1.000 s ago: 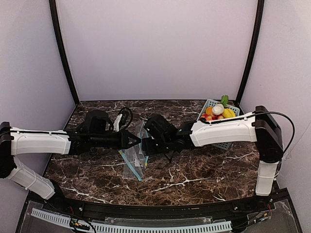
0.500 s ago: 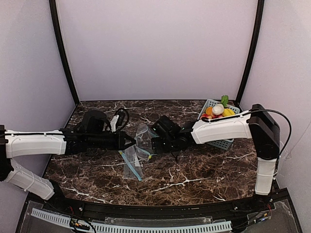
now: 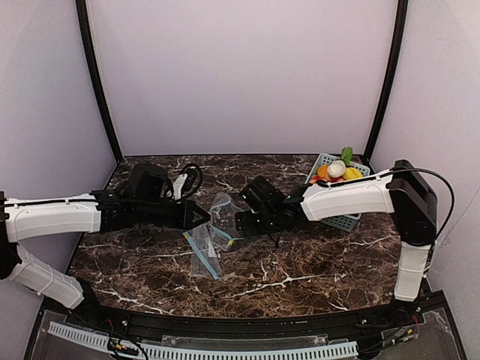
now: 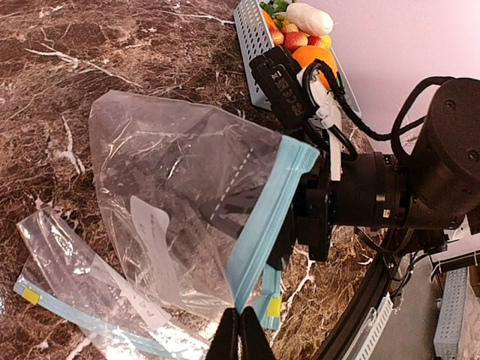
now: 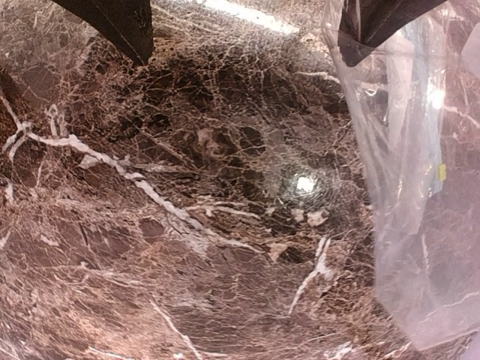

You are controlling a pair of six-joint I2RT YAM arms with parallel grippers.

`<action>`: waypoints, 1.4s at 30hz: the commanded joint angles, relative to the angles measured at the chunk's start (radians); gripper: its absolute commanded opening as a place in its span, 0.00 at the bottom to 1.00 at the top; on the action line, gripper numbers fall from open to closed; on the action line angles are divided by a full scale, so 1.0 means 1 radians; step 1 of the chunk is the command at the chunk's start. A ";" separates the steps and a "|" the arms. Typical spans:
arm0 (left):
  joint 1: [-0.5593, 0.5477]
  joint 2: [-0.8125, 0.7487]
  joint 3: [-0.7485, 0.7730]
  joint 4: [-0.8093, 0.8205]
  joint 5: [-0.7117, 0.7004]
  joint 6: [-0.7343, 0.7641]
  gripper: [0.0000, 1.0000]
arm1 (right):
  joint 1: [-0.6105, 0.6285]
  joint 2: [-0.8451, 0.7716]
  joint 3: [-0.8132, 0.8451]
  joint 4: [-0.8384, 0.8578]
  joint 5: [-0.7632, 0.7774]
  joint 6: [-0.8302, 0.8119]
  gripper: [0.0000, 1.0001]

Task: Place the food in the zip-top bag and seal the zipper
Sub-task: Open the zipper food storage bag at the center of the board.

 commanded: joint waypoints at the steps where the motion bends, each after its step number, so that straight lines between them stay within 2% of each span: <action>1: 0.003 0.069 0.086 -0.056 0.079 0.072 0.01 | 0.007 -0.081 -0.018 0.062 -0.073 -0.117 0.85; 4: 0.010 0.110 0.171 -0.186 0.056 0.181 0.01 | 0.032 -0.137 -0.017 0.105 -0.110 -0.151 0.89; 9: 0.039 0.191 0.278 -0.339 0.103 0.281 0.01 | 0.070 -0.188 -0.006 0.147 -0.144 -0.170 0.91; 18: 0.147 0.228 0.410 -0.423 0.191 0.380 0.01 | 0.085 -0.303 -0.055 0.144 -0.145 -0.160 0.92; 22: 0.169 0.217 0.451 -0.460 0.140 0.433 0.01 | 0.083 -0.398 -0.099 0.104 -0.085 -0.161 0.91; 25: 0.171 0.204 0.482 -0.497 0.042 0.485 0.01 | 0.071 -0.458 -0.111 0.021 -0.015 -0.157 0.91; 29: 0.171 0.169 0.495 -0.524 -0.137 0.539 0.01 | 0.006 -0.514 -0.144 -0.098 0.061 -0.152 0.93; 32: 0.171 0.158 0.474 -0.528 -0.189 0.562 0.01 | -0.066 -0.547 -0.175 -0.149 0.081 -0.144 0.96; 35: 0.171 0.172 0.432 -0.514 -0.171 0.557 0.01 | -0.141 -0.562 -0.187 -0.212 0.083 -0.136 0.98; 42: 0.171 0.270 0.410 -0.487 0.012 0.501 0.01 | -0.290 -0.538 -0.209 -0.238 0.066 -0.140 0.99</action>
